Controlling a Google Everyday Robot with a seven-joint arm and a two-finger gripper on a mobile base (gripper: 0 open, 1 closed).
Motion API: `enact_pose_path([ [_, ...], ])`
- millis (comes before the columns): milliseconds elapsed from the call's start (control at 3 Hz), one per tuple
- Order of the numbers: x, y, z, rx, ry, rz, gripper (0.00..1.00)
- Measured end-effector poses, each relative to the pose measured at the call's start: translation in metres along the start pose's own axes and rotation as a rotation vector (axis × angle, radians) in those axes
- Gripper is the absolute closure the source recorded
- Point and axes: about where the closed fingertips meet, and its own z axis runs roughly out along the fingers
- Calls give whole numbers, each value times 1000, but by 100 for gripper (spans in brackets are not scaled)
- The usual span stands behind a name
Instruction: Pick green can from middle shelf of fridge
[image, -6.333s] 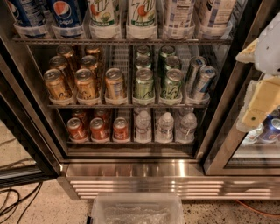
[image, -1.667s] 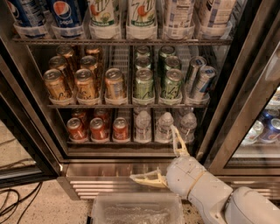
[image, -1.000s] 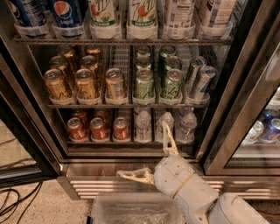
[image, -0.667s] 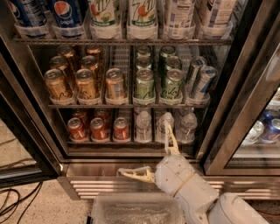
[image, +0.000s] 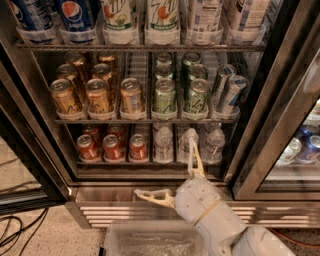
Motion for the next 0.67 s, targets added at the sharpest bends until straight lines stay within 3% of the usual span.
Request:
enact_pose_path([
  [333, -39, 15, 6, 81, -96, -94, 0],
  [667, -58, 11, 6, 206, -137, -175, 0],
])
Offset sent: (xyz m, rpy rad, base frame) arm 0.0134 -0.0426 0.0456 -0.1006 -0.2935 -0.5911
